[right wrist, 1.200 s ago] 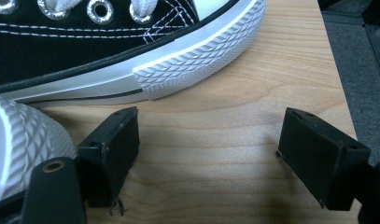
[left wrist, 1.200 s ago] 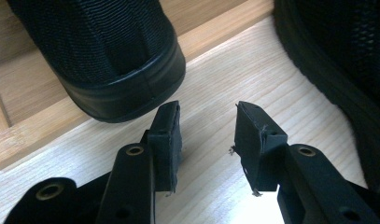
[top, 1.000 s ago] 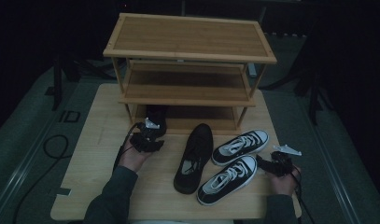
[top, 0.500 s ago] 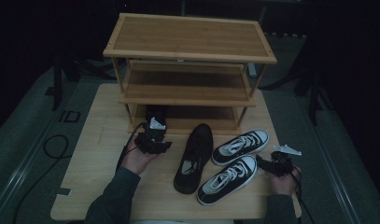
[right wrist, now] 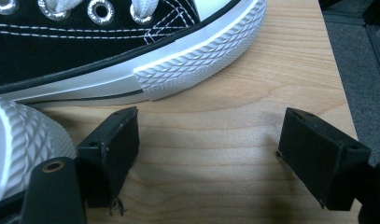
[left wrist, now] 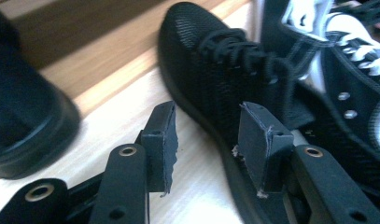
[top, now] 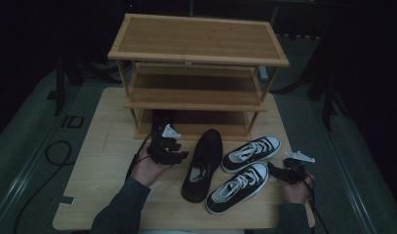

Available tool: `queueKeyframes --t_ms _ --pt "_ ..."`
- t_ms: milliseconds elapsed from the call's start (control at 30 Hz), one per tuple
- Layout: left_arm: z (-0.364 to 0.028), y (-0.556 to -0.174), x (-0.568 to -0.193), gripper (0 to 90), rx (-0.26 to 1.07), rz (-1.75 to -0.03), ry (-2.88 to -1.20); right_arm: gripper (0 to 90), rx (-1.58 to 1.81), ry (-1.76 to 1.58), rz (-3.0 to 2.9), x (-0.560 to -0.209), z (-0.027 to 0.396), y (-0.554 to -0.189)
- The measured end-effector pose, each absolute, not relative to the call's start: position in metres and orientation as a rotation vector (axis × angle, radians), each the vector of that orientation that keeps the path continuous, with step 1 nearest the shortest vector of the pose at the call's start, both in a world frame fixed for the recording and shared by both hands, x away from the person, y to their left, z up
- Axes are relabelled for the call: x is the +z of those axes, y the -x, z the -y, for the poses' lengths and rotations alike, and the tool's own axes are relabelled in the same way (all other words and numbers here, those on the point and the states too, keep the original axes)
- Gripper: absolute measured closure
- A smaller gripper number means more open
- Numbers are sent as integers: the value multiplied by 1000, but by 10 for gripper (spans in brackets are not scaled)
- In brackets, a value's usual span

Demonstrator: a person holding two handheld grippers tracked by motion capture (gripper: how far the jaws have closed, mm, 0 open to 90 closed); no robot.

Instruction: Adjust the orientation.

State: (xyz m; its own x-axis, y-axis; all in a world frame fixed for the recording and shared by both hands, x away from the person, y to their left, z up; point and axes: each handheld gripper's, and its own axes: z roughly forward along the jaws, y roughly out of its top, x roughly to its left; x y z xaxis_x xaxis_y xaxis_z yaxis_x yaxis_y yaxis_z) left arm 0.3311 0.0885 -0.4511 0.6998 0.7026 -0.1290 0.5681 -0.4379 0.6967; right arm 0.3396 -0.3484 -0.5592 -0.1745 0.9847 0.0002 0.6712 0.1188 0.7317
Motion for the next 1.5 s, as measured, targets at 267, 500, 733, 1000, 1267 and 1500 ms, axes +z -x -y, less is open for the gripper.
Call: queueKeyframes --t_ms 267,500,733,1000,1267,1500 --pt "-73 -324 -450 567 205 -902 -2192 202 830 -1599 -1907 -559 348 -340" --pt "-58 -321 -459 609 193 -876 -2249 202 830 -1599 -1907 -559 348 -340" --pt "-59 -322 -462 795 224 -869 -2276 202 830 -1599 -1907 -559 348 -340" --pt "-67 -323 -460 871 245 -886 -2287 202 830 -1599 -1907 -559 348 -340" --pt "-93 -328 -458 875 267 -957 -2283 202 830 -1599 -1907 -559 348 -340" --pt "-106 -329 -457 864 268 -993 -2277 202 830 -1599 -1907 -559 348 -340"
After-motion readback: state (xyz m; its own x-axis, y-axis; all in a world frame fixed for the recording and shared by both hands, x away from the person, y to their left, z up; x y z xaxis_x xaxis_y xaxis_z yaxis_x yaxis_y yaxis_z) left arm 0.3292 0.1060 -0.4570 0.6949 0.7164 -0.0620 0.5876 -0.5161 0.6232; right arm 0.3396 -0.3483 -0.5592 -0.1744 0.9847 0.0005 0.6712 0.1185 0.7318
